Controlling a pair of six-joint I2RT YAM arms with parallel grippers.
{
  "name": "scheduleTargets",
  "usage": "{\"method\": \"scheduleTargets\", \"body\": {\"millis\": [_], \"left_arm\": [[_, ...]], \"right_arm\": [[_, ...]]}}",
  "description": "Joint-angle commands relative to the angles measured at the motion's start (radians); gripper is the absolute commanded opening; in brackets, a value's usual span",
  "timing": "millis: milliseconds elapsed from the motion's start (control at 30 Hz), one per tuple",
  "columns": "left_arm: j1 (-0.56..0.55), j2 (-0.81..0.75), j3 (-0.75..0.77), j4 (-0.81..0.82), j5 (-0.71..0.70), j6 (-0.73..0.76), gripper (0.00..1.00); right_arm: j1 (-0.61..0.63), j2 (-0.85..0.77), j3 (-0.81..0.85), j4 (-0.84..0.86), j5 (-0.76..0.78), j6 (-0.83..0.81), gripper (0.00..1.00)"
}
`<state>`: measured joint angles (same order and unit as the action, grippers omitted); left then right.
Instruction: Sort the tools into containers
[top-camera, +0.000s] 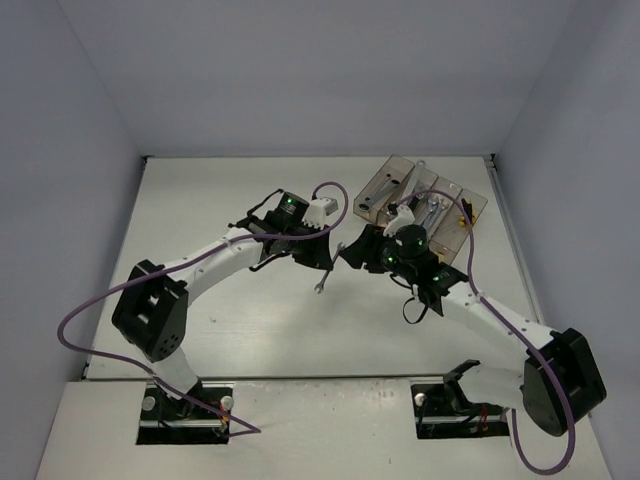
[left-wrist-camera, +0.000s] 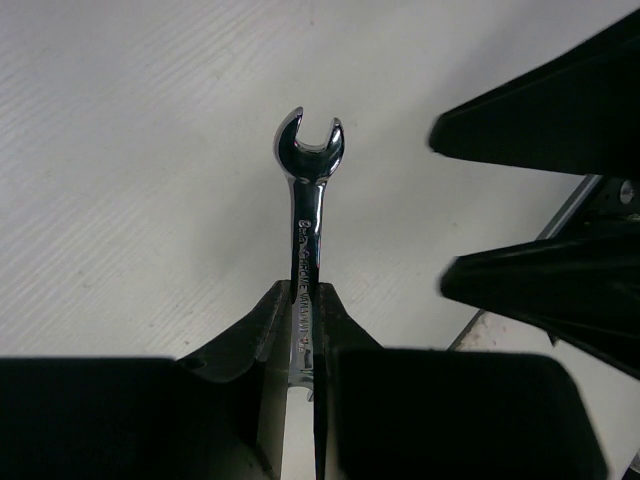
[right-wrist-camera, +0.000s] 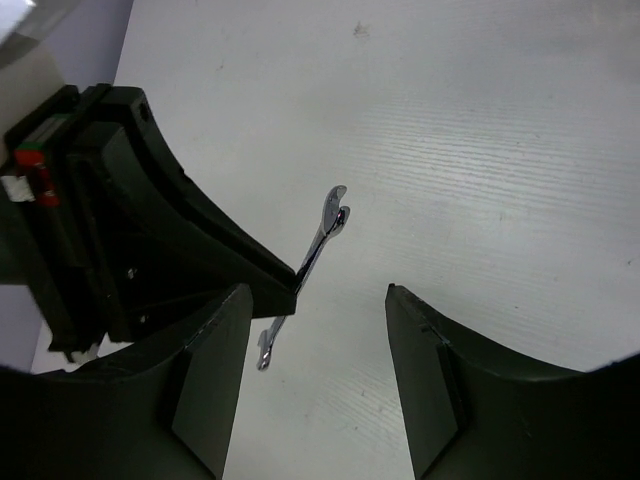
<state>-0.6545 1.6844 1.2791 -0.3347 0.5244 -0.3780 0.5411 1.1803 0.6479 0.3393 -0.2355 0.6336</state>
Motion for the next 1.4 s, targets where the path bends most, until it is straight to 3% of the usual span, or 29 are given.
{"method": "scheduleTargets", "body": {"millis": [0, 300, 433, 567, 667, 733, 767, 867, 1033, 1100, 1233, 1367], "left_arm": [[-0.022, -0.09, 0.01, 0.104, 0.036, -0.039, 0.0], [-0.042, -0.094, 0.002, 0.122, 0.046, -0.043, 0.0], [-0.045, -0.09, 0.003, 0.126, 0.047, -0.042, 0.0], [-0.045, -0.091, -0.001, 0.127, 0.013, -0.034, 0.01], [-0.045, -0.092, 0.003, 0.105, -0.044, -0.021, 0.31], [-0.044, -0.103, 0.014, 0.074, -0.088, 0.0, 0.62], [-0.045, -0.109, 0.022, 0.054, -0.114, 0.012, 0.69], [-0.037, -0.165, 0.046, -0.056, -0.273, 0.073, 0.73], [-0.022, -0.286, 0.04, -0.146, -0.535, 0.16, 0.74], [-0.017, -0.361, 0.013, -0.165, -0.64, 0.186, 0.74], [-0.012, -0.482, -0.05, -0.177, -0.716, 0.25, 0.76], [-0.004, -0.628, -0.152, -0.163, -0.809, 0.289, 0.78]], "right_arm": [[0.027, 0.026, 0.049, 0.114, 0.085, 0.012, 0.52], [0.054, 0.103, 0.075, 0.148, 0.11, 0.015, 0.44], [0.059, 0.119, 0.081, 0.157, 0.113, 0.015, 0.18], [0.059, 0.12, 0.089, 0.156, 0.126, 0.003, 0.01], [0.054, 0.116, 0.096, 0.15, 0.151, -0.015, 0.0], [0.039, 0.109, 0.117, 0.126, 0.177, -0.037, 0.0], [0.034, 0.104, 0.12, 0.107, 0.179, -0.048, 0.0], [-0.07, 0.073, 0.174, 0.016, 0.181, -0.097, 0.0], [-0.357, 0.1, 0.321, -0.109, 0.087, -0.186, 0.0], [-0.47, 0.172, 0.419, -0.159, 0.029, -0.225, 0.0], [-0.613, 0.324, 0.534, -0.187, -0.022, -0.254, 0.0], [-0.665, 0.477, 0.646, -0.189, -0.027, -0.253, 0.0]]}}
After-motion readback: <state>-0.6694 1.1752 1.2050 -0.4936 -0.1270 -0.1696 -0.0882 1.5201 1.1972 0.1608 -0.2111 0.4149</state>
